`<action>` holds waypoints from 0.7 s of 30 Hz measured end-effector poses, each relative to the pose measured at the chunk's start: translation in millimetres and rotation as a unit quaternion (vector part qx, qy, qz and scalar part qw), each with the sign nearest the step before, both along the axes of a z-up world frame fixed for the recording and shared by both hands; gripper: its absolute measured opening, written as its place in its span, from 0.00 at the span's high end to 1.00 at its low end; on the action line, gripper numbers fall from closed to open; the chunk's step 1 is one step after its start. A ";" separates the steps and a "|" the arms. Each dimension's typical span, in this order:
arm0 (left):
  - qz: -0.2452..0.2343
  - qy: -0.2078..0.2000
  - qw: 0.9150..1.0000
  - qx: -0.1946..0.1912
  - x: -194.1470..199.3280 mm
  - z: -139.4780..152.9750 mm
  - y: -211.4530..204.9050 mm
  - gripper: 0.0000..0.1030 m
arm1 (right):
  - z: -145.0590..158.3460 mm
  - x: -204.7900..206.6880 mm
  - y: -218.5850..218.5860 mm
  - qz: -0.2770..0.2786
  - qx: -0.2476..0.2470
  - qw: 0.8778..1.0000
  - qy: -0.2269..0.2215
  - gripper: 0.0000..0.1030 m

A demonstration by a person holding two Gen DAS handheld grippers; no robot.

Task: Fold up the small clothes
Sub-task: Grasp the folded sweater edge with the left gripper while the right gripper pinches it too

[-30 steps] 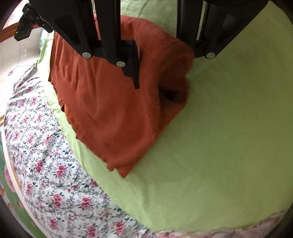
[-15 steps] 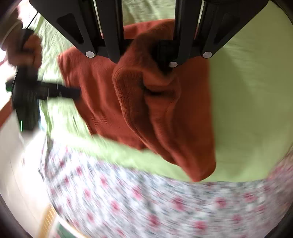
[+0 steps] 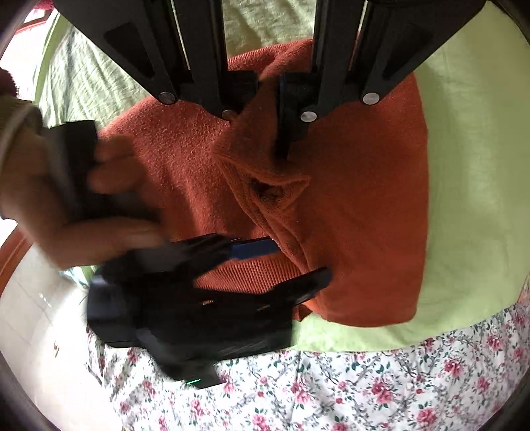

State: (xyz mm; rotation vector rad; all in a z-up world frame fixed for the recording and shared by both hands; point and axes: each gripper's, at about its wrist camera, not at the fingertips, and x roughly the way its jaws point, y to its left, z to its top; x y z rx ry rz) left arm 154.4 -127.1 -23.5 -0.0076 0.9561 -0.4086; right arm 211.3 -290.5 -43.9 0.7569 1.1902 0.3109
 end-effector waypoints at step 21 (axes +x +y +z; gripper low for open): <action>-0.156 0.020 0.985 -0.073 -3.5 19.1 -116.1 0.95 | 60.6 -69.1 -95.9 -0.057 -0.102 0.992 -0.051 0.85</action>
